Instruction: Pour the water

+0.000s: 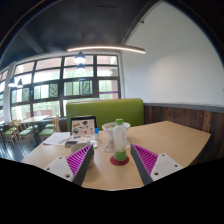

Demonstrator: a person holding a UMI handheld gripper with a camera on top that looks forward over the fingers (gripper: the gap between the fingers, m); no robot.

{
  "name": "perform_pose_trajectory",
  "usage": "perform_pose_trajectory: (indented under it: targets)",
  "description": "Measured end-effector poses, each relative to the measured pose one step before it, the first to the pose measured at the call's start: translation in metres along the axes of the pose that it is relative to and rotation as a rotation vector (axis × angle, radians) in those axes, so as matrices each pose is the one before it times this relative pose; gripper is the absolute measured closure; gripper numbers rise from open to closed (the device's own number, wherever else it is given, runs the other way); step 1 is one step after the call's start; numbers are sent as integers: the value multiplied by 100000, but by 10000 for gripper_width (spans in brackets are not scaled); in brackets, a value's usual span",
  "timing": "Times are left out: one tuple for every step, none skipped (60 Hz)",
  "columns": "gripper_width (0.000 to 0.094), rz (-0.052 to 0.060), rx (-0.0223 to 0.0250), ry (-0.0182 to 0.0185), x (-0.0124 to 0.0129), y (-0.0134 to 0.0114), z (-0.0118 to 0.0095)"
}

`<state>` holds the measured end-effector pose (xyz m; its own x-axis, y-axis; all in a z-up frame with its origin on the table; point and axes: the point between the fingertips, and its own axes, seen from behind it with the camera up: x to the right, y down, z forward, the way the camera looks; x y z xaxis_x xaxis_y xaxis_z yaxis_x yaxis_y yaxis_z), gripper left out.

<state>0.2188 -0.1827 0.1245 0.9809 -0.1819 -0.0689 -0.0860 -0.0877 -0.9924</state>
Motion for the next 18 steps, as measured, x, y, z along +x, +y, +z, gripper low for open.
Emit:
perform_pose_trajectory:
  targets:
    - [112,311,-49,-654,-412,23,-850]
    - [114,290,-137,-731,-434,90,-783]
    - [112,219,40,-702,-404,95,-716]
    - [112,184,343,-630,-388,67,-636]
    - [113,199,418,-411,-369,79,-651]
    - [110,401,30,-267,-381,134,-1433]
    - [112,151,114,-19,-689,111,-1833]
    - [113,140,88,-40,-308,80,-639]
    - [114,66,166,-52,-261,108,-636]
    - [115,78,239,49,-256,109,-563]
    - [115,58,198,37,-217,90,-528]
    - [115,55,38,-124,-217,148,-1099]
    - [114,-98,151,-58,-173,105,-847]
    - [115,-141,213,-334,-78,69,-417]
    - [113,-260,349,-396,-190,-13,-470]
    - [111,-280,392,-411,-195,-17,-440]
    - [115,-345,319,-363,-161,-42,-393]
    - [115,-378,298,-246,-160,-44,-437]
